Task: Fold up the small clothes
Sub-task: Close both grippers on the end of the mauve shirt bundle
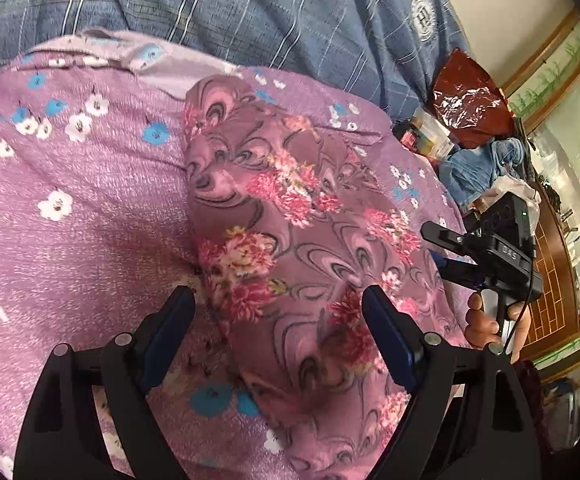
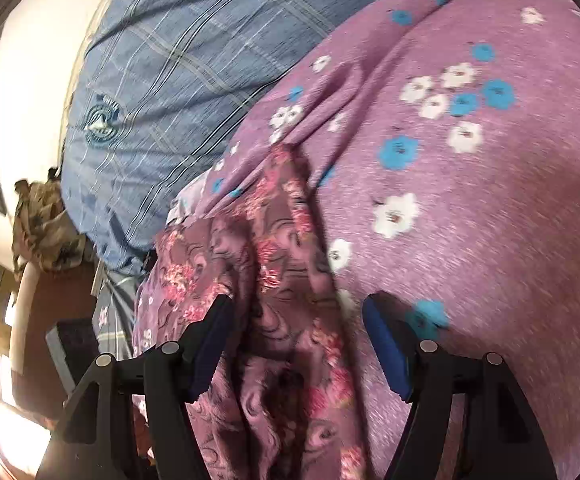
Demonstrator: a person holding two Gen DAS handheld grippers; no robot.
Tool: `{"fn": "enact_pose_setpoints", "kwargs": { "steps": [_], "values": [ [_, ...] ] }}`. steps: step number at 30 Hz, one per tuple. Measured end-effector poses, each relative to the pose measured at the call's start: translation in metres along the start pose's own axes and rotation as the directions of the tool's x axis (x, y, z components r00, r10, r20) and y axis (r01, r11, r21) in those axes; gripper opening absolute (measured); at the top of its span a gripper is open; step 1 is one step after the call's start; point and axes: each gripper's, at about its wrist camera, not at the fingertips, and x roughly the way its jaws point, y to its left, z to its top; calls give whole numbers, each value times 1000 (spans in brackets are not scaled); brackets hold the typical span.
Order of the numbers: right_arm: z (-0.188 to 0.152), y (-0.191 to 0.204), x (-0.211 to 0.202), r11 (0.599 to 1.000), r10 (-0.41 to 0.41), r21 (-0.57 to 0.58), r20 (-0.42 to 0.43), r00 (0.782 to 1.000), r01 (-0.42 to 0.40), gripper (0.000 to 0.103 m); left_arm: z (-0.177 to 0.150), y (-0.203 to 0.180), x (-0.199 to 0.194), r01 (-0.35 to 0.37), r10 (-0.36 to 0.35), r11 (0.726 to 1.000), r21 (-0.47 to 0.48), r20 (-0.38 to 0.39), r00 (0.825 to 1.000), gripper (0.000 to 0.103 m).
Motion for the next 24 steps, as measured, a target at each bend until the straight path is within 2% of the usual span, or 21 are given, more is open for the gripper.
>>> {"fn": "enact_pose_setpoints", "kwargs": {
  "steps": [3,7,12,15,18,20,24],
  "values": [
    [0,3,11,998,66,3,-60,996,-66,70,3,2,5,32,-32,999,-16,-16,999,86],
    [-7,23,25,993,82,-72,-133,988,-92,70,4,3,7,64,-64,998,-20,-29,998,86],
    [-15,40,35,990,35,-127,-140,989,-53,70,4,0,9,77,-78,996,-33,-23,997,86],
    [-20,41,34,989,-12,-150,-127,992,-7,61,5,-6,12,57,-57,998,-24,-19,998,84],
    [-20,38,32,992,-25,-126,-112,993,10,47,6,-10,12,41,-41,999,-18,-7,999,74],
    [-22,43,30,989,-45,-142,-100,994,30,44,6,-11,12,37,-37,999,-18,3,999,60],
    [-26,60,25,979,-82,-194,-60,995,69,40,7,-12,7,30,-29,999,-25,21,999,44]
  ]
}}
